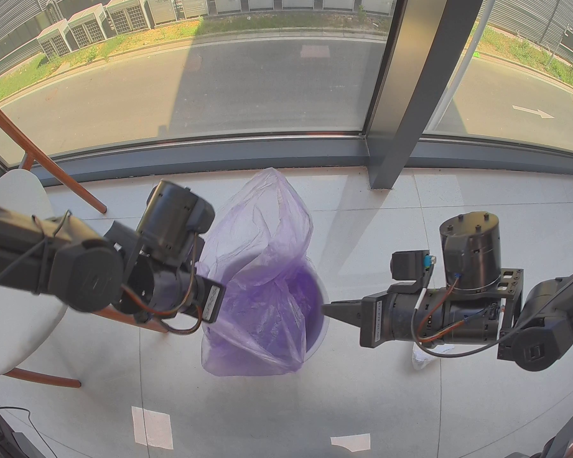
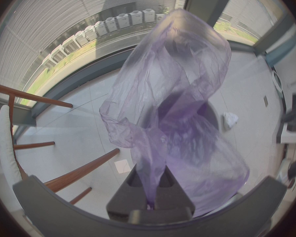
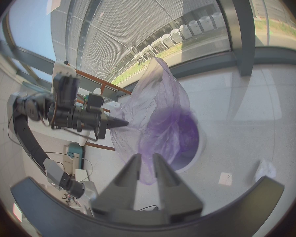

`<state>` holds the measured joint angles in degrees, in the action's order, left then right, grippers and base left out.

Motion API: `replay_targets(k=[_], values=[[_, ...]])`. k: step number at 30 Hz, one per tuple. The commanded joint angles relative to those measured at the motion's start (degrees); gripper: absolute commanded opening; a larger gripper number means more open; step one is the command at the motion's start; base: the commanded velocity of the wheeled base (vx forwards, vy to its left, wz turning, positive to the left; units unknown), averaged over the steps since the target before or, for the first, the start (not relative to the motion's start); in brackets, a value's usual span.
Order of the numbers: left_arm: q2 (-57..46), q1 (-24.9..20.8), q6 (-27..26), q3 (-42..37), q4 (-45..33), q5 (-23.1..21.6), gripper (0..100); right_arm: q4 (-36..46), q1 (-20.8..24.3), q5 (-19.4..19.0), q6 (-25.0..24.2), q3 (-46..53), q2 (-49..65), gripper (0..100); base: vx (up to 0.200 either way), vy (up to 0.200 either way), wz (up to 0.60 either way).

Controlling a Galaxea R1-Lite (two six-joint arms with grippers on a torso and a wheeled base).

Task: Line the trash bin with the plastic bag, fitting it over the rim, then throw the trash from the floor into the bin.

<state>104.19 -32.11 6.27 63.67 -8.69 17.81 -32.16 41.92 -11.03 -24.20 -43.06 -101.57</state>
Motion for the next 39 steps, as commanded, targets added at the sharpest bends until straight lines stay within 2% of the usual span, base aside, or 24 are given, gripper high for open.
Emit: replay_targets(k=[1, 3, 11, 23, 26, 27, 30, 31, 33, 37, 39], values=[[-10.6, 2.1, -11.2, -19.6, 13.8, -1.0, 0, -1.4, 3.8, -1.8, -8.7, -3.1, -7.4, 100, 0.0, 0.0, 0.0], [-11.8, 3.5, -12.5, -20.3, 14.3, -2.9, 0, -1.4, 4.0, -1.8, -8.2, -3.0, -9.4, 100, 0.0, 0.0, 0.0], [-12.1, 8.0, -12.9, -15.9, 14.5, -3.0, 0, -1.6, 4.1, -1.3, -8.1, -6.2, -16.0, 100, 0.0, 0.0, 0.0], [-12.1, 8.4, -12.6, -14.2, 14.5, -2.6, 0, -1.5, 5.3, -0.9, -8.8, -17.8, -26.1, 100, 0.0, 0.0, 0.0], [-12.1, 8.3, -12.5, -14.2, 14.5, -2.8, 0, -1.5, 4.6, 0.2, -9.6, -21.3, -28.3, 100, 0.0, 0.0, 0.0], [-12.2, 8.4, -12.5, -14.3, 14.5, -2.9, 0, -1.5, 4.2, 1.9, -11.0, -23.9, -30.3, 100, 0.0, 0.0, 0.0], [-12.3, 8.4, -12.4, -14.5, 14.5, -3.0, 0, -1.5, 3.2, 3.6, -13.5, -26.6, -31.3, 100, 0.0, 0.0, 0.0], [-12.3, 8.4, -12.4, -14.5, 14.5, -3.0, 0, -1.5, 2.8, 3.6, -14.3, -27.1, -31.1, 0, 0.0, 0.0, 0.0], [-12.3, 8.4, -12.4, -14.6, 14.5, -3.0, 0, -1.4, 1.9, 3.7, -14.9, -27.0, -30.3, 0, 0.0, 0.0, 0.0], [-11.8, 8.4, -12.7, -14.6, 14.5, -3.1, 0, -1.4, -0.6, 3.6, -12.9, -24.7, -27.5, 0, 0.0, 0.0, 0.0], [-11.6, 8.1, -12.7, -14.0, 14.6, -3.2, 0, -1.4, -3.5, 3.0, -6.7, -22.3, -24.7, 0, 0.0, 0.0, 0.0]])
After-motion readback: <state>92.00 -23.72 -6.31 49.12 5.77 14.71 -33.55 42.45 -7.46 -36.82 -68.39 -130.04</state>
